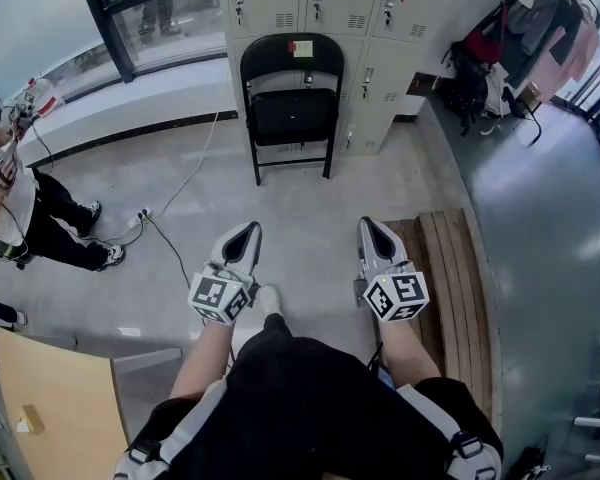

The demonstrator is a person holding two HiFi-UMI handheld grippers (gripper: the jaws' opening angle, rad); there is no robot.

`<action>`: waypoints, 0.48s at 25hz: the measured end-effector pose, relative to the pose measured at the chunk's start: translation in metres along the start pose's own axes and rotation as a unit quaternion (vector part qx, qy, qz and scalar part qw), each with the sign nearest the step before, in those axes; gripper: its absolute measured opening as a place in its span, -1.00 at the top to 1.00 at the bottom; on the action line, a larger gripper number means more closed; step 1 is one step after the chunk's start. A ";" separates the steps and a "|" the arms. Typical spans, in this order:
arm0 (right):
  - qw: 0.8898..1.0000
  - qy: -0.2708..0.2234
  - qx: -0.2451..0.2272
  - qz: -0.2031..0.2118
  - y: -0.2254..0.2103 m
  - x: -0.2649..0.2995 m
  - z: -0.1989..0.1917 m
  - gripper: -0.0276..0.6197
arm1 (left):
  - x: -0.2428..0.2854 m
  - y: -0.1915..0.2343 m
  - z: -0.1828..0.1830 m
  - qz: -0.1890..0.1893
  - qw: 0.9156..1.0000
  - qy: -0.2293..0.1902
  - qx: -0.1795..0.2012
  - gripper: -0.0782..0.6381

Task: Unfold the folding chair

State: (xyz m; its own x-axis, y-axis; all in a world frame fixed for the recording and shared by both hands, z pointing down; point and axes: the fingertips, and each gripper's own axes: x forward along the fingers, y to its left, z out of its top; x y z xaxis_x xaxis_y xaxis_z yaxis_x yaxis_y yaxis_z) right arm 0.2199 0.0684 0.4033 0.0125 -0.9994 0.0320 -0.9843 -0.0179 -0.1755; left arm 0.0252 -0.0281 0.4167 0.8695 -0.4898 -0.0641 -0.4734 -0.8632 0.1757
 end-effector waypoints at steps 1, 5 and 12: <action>1.000 0.000 -0.001 0.001 -0.001 0.012 0.002 0.90 | 0.008 0.009 0.003 -0.001 1.000 -0.002 -0.001 0.79; 1.000 0.003 -0.008 0.001 -0.003 0.064 0.009 0.90 | 0.041 0.048 0.017 -0.012 1.000 -0.011 -0.003 0.79; 1.000 0.014 -0.007 0.002 -0.006 0.152 0.013 0.90 | 0.088 0.113 0.035 -0.035 0.999 -0.027 0.001 0.79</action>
State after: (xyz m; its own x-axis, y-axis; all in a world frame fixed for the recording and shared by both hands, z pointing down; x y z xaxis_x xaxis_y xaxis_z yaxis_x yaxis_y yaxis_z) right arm 0.2300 -0.0835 0.3961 0.0031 -0.9983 0.0580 -0.9869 -0.0125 -0.1609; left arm 0.0435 -0.1735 0.3966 0.8915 -0.4343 -0.1288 -0.4121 -0.8956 0.1676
